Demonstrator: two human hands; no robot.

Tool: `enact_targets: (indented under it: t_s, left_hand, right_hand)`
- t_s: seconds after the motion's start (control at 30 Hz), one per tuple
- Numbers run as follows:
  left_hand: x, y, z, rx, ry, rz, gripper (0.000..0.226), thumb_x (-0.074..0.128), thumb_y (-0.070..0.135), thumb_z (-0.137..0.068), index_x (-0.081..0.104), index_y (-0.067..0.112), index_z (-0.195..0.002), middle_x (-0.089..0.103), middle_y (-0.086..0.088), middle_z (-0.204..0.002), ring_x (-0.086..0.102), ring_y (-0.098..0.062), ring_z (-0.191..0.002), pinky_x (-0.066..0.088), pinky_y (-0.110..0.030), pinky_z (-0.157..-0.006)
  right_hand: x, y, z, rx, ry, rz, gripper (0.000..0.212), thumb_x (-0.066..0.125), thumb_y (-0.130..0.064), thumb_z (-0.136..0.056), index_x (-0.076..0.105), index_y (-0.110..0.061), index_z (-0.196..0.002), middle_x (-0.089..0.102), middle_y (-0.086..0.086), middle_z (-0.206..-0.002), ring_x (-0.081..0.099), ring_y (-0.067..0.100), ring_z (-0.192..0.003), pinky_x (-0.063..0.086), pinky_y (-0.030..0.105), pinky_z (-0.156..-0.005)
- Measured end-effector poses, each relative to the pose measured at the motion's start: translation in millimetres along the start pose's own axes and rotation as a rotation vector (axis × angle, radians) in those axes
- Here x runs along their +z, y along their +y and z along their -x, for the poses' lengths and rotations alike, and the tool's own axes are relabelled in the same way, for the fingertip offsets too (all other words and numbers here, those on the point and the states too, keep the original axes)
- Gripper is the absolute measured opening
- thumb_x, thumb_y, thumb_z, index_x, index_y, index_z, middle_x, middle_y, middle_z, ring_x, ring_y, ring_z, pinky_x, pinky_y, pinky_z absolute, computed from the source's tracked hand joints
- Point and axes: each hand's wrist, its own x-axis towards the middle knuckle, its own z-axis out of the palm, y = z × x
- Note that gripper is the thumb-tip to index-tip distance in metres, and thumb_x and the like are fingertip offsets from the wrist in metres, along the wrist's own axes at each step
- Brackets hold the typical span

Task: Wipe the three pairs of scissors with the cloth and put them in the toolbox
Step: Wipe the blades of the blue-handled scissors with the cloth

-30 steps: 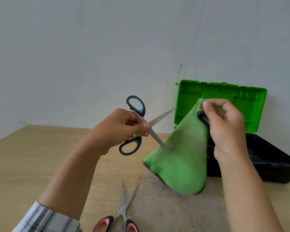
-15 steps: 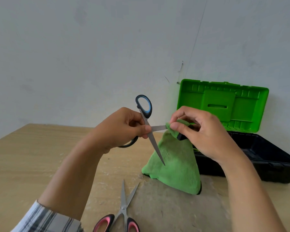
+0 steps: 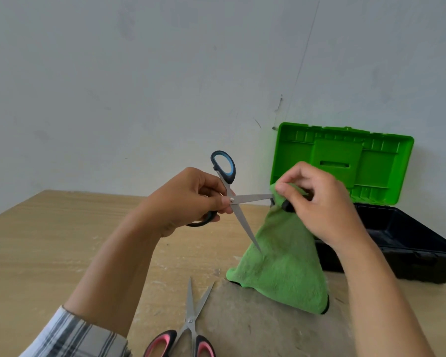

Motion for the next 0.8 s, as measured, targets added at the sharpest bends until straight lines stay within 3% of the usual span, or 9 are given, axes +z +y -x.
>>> enact_targets:
  t_s: [0.07,0.13,0.27,0.4,0.6,0.8]
  left_hand:
    - [-2.2,-0.5,0.3,-0.008,0.025,-0.011,0.007,0.067,0.006,-0.088,0.07,0.001,-0.092,0.077,-0.011,-0.079,0.07,-0.02,-0.074,0.06,-0.027,-0.071]
    - [-4.3,0.5,1.1,-0.011,0.04,-0.015,0.006,0.068,0.007,-0.088,0.071,0.003,-0.092,0.077,-0.011,-0.078,0.071,-0.019,-0.071,0.06,-0.026,-0.07]
    - [1.7,4.6,2.6,0.009,0.021,-0.05,0.006,0.07,0.008,-0.086,0.07,0.004,-0.09,0.077,-0.008,-0.076,0.071,-0.025,-0.074,0.061,-0.031,-0.076]
    - [7.1,7.4,4.3,0.007,-0.035,-0.04,0.009,0.072,0.01,-0.085,0.068,0.002,-0.088,0.077,-0.01,-0.077,0.068,-0.022,-0.071,0.059,-0.034,-0.076]
    - [1.8,8.0,5.9,0.031,-0.057,-0.041,0.008,0.073,0.008,-0.084,0.067,0.003,-0.086,0.076,-0.011,-0.073,0.064,-0.016,-0.062,0.057,-0.027,-0.066]
    - [-0.1,8.5,7.8,0.047,-0.113,-0.037,0.006,0.071,0.006,-0.086,0.066,0.003,-0.086,0.074,-0.011,-0.07,0.06,-0.015,-0.056,0.047,-0.018,-0.052]
  right_hand:
    - [-12.4,11.1,-0.2,0.046,0.101,0.051,0.007,0.072,-0.026,-0.091,0.068,-0.021,-0.088,0.067,-0.027,-0.088,0.056,-0.029,-0.08,0.035,-0.006,-0.067]
    - [-25.6,16.9,0.5,0.07,0.232,0.045,0.008,0.072,-0.03,-0.09,0.068,-0.023,-0.089,0.067,-0.027,-0.09,0.057,-0.023,-0.086,0.039,-0.001,-0.072]
    - [-27.7,-0.8,-0.2,-0.096,0.311,-0.025,0.006,0.075,-0.026,-0.088,0.069,-0.025,-0.089,0.07,-0.023,-0.09,0.067,-0.012,-0.091,0.047,0.004,-0.079]
    - [-0.3,-13.9,-2.8,-0.237,0.216,0.013,0.007,0.074,-0.025,-0.089,0.073,-0.019,-0.092,0.073,-0.016,-0.089,0.068,-0.002,-0.09,0.053,0.011,-0.077]
    - [12.7,-17.4,-0.8,-0.091,-0.176,-0.21,0.002,0.074,-0.027,-0.088,0.072,-0.026,-0.088,0.075,-0.013,-0.086,0.07,0.001,-0.089,0.05,0.02,-0.083]
    - [18.8,-24.9,1.6,-0.057,-0.299,-0.271,0.005,0.075,-0.026,-0.088,0.074,-0.027,-0.084,0.075,-0.007,-0.083,0.071,0.01,-0.083,0.055,0.031,-0.081]
